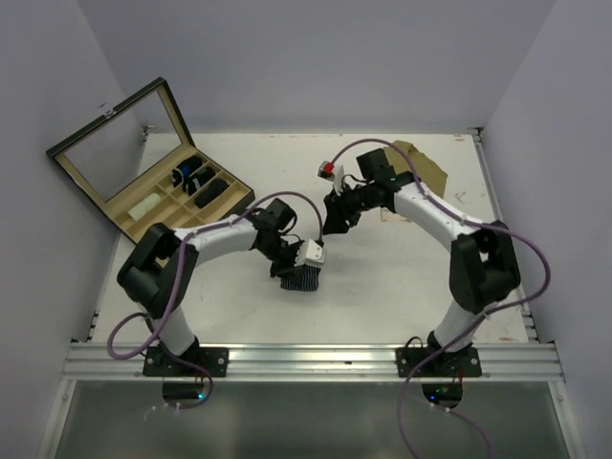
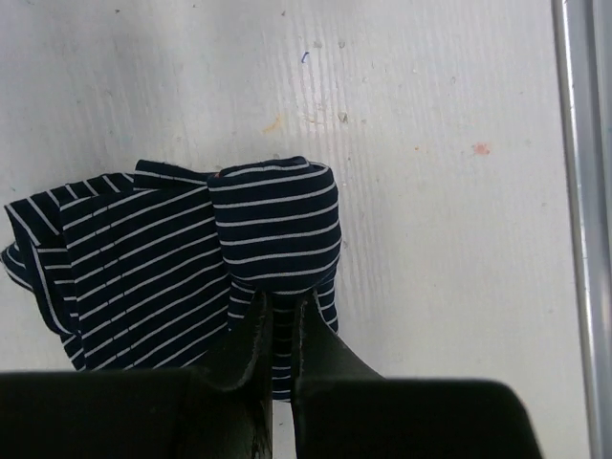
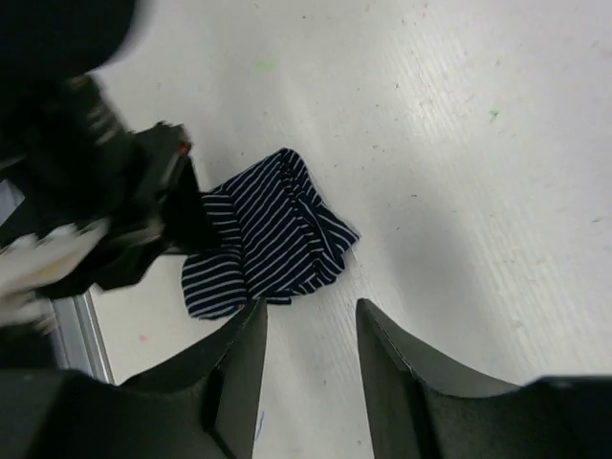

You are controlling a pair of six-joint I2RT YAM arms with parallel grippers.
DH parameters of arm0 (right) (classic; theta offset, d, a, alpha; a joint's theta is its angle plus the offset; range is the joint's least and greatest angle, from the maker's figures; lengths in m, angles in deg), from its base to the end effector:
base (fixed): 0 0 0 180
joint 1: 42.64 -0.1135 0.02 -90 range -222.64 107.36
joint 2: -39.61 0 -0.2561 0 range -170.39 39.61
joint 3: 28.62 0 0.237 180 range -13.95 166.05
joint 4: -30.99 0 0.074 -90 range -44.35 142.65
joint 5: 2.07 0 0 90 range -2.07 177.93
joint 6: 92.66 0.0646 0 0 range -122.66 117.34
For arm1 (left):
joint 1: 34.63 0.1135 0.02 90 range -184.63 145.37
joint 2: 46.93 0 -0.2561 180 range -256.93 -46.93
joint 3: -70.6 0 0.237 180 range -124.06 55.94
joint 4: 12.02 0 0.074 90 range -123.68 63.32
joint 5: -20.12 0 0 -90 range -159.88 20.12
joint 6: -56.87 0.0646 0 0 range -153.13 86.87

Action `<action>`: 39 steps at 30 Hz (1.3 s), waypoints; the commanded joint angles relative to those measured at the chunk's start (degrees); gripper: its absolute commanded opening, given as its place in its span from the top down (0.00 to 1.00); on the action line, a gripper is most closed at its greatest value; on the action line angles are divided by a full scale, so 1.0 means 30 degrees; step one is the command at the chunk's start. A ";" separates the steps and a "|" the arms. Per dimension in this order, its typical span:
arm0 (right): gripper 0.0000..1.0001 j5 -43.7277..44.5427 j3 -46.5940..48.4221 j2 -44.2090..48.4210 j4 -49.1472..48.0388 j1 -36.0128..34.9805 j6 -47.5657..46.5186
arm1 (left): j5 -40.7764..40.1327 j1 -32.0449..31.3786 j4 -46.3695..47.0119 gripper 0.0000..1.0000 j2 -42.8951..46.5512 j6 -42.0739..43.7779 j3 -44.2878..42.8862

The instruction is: Roll the underwear

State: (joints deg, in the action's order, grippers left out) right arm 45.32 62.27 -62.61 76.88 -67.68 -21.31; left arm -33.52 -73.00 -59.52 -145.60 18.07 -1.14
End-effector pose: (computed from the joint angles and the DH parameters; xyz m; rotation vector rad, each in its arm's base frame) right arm 0.3189 0.1972 0.2150 -1.1688 2.1627 0.9910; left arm 0.2144 -0.2186 0.1379 1.9776 1.8213 -0.8354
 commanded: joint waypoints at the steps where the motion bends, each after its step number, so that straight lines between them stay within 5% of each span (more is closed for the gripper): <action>1: 0.56 0.1605 -0.1177 0.3475 0.0136 -0.0414 -0.2158 | -0.0869 0.1302 -0.4929 1.00 -0.4047 0.0569 -0.0503; 8: 0.60 0.0697 -0.3785 0.7056 0.1949 -0.0998 -0.5025 | -0.0577 0.1891 -0.7304 1.00 -0.8527 0.0394 -0.4638; 13: 0.53 0.2859 -0.5072 0.7264 0.2019 -0.4269 -0.6436 | -0.0694 0.2155 -0.8622 1.00 -1.0583 0.0570 -0.6606; 21: 0.48 0.6581 -0.5545 0.4895 -0.1409 -0.8290 -0.6848 | -0.0811 0.2419 -0.9092 1.00 -1.2020 0.0863 -0.8190; 32: 0.47 0.6880 -0.5721 0.1584 -0.4343 -0.8969 -0.7287 | -0.0900 0.2594 -0.8682 1.00 -1.1729 0.0746 -0.7898; 34: 0.50 0.6646 -0.5867 0.1319 -0.4372 -0.8969 -0.7375 | -0.0783 0.2653 -0.8449 0.99 -1.1641 0.0630 -0.7868; 39: 0.86 0.5445 -0.5605 0.0090 -0.3701 -0.9057 -0.7580 | -0.0109 0.2770 -0.8096 0.97 -1.1055 0.0160 -0.7839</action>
State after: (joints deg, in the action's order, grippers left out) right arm 63.60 44.94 -58.78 66.76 -94.50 -42.49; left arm -13.21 -64.74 -96.02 -174.15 15.32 -28.00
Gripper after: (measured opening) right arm 0.240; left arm 0.043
